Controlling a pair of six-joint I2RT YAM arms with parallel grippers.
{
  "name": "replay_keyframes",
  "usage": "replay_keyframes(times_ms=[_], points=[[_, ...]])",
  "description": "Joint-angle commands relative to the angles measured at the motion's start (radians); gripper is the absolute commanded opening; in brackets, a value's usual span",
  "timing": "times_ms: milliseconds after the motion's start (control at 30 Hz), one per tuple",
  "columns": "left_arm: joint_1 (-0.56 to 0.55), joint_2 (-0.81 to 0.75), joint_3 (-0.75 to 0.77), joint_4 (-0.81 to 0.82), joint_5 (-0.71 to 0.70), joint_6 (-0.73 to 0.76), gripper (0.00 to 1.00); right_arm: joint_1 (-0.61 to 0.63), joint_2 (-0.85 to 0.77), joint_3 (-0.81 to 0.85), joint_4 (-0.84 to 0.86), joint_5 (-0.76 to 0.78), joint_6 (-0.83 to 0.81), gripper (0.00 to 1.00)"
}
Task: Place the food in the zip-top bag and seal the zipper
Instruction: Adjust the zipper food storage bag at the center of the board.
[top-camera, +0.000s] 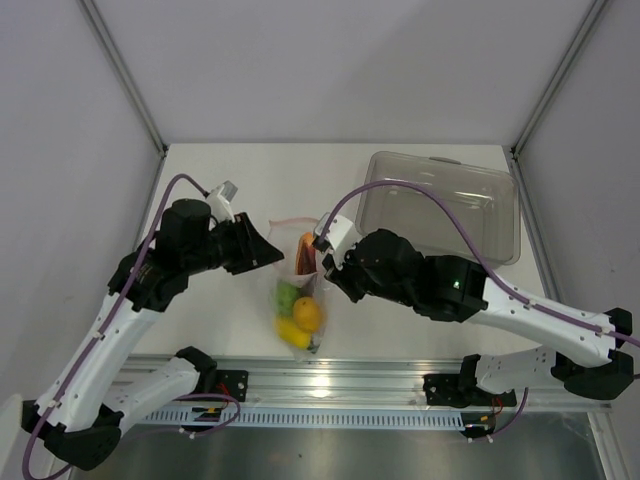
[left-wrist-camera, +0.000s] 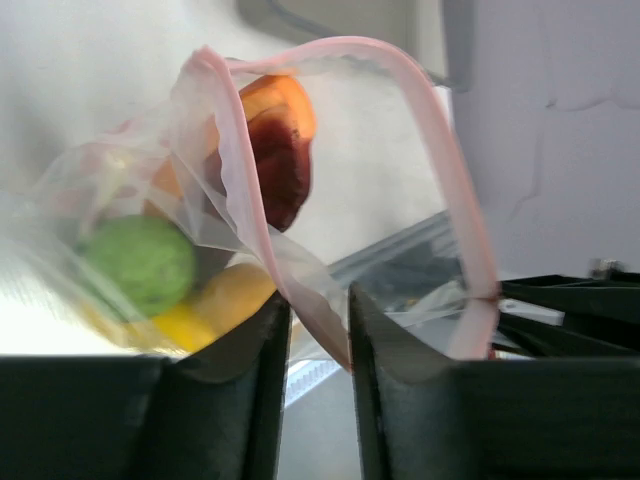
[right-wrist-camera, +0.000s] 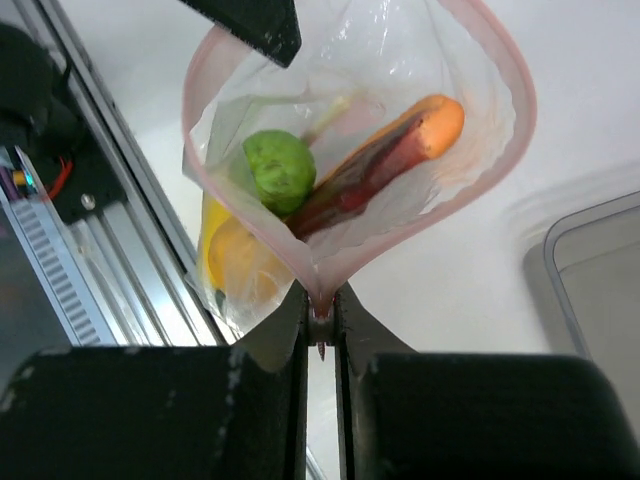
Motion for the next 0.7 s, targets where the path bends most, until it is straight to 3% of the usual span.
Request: replay_keyframes(times_ms=[0,133,367,467,667], points=[[0.005,-0.020,-0.075,-0.041,-0.091,0.019,0.40,0.009,-0.012,0.037,-0.085,-0.066,-0.101,0.00],[0.006,-0.018,-0.077,-0.058,-0.150,0.028,0.51,0.035,-0.045,0.006,-0.066,-0.115,-0.101,0.00],[0.017,0.098,0.073,-0.075,-0.196,0.081,0.55,0.059,-0.052,0.000,-0.072,-0.144,-0.098,0.00],[0.017,0.162,0.129,-0.071,-0.174,0.094,0.53,0.073,-0.041,-0.005,-0.074,-0.146,-0.095,0.00],[0.037,0.236,0.172,-0.060,-0.121,0.114,0.33,0.107,-0.033,0.000,-0.080,-0.104,-0.103,0.00]])
